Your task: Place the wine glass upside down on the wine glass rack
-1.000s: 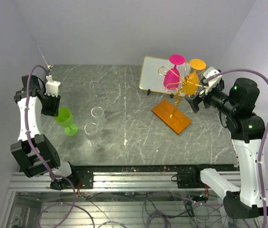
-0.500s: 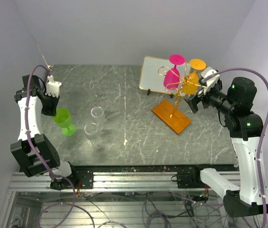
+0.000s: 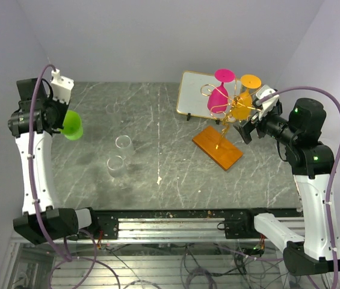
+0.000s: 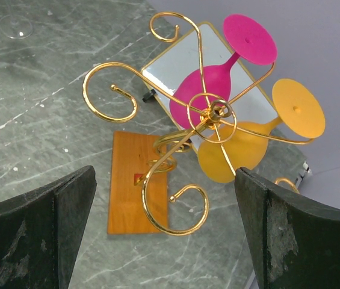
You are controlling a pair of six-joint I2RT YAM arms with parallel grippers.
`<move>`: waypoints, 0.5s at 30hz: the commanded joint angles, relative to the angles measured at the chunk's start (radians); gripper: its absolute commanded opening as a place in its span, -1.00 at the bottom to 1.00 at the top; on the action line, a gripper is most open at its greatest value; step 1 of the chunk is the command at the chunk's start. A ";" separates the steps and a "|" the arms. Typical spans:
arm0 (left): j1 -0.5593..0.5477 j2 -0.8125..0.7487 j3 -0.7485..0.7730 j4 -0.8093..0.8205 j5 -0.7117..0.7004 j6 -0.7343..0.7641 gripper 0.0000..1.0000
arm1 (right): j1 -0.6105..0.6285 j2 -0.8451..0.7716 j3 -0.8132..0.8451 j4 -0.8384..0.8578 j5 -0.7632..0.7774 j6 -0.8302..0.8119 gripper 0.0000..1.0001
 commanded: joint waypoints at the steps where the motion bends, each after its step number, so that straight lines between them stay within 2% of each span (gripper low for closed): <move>1: -0.023 -0.055 0.094 0.070 -0.023 -0.092 -0.87 | -0.007 -0.012 0.022 -0.017 -0.001 0.011 0.97; 8: -0.046 -0.117 0.227 0.164 0.056 -0.261 -0.86 | -0.009 0.004 0.066 -0.023 -0.010 0.036 0.95; 13: -0.048 -0.130 0.282 0.222 0.279 -0.434 -0.86 | -0.010 0.038 0.120 -0.002 0.047 0.096 0.91; 15: -0.049 -0.126 0.291 0.258 0.367 -0.498 -0.86 | -0.010 0.062 0.148 -0.003 0.025 0.124 0.90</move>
